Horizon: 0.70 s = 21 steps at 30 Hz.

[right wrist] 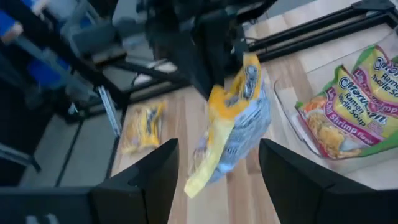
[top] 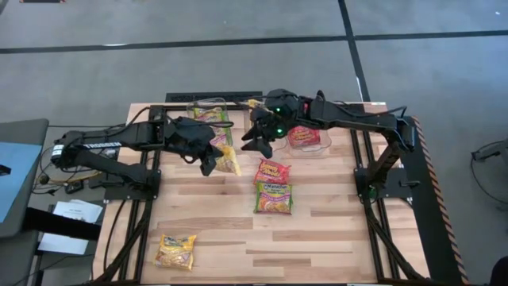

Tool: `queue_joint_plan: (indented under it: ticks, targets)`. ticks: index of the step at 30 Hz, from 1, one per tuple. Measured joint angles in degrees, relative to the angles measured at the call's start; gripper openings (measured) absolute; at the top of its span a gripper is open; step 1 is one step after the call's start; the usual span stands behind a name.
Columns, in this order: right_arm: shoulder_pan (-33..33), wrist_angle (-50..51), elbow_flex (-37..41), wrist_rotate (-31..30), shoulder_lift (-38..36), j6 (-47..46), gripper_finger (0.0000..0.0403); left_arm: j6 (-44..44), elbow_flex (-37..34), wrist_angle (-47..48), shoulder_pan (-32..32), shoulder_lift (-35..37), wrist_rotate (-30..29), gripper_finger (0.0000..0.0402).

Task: Sort Maruchan noodles
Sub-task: Put the yellow noodle pack into the middle transparent bin

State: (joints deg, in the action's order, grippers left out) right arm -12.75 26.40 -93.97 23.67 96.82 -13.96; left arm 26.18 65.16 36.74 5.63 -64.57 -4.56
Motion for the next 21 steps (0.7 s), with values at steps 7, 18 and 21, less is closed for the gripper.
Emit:
queue_joint_plan:
  ticks: [7,18,21]
  targets:
    - [1.1,-0.9,0.0,-0.1,0.0,-3.2,0.0246,-0.8,0.0,-3.2,0.0,-0.2,-0.5,0.0000]
    - [4.4,-3.5,-0.1,-5.8,4.8,-8.0,0.0246,-1.5,0.0,-3.6,0.0,-0.2,-0.6,0.0000]
    - [4.4,-4.1,0.0,-4.6,5.8,-9.6,0.0246,-1.6,0.0,-3.6,0.0,-0.2,-0.6,0.0000]
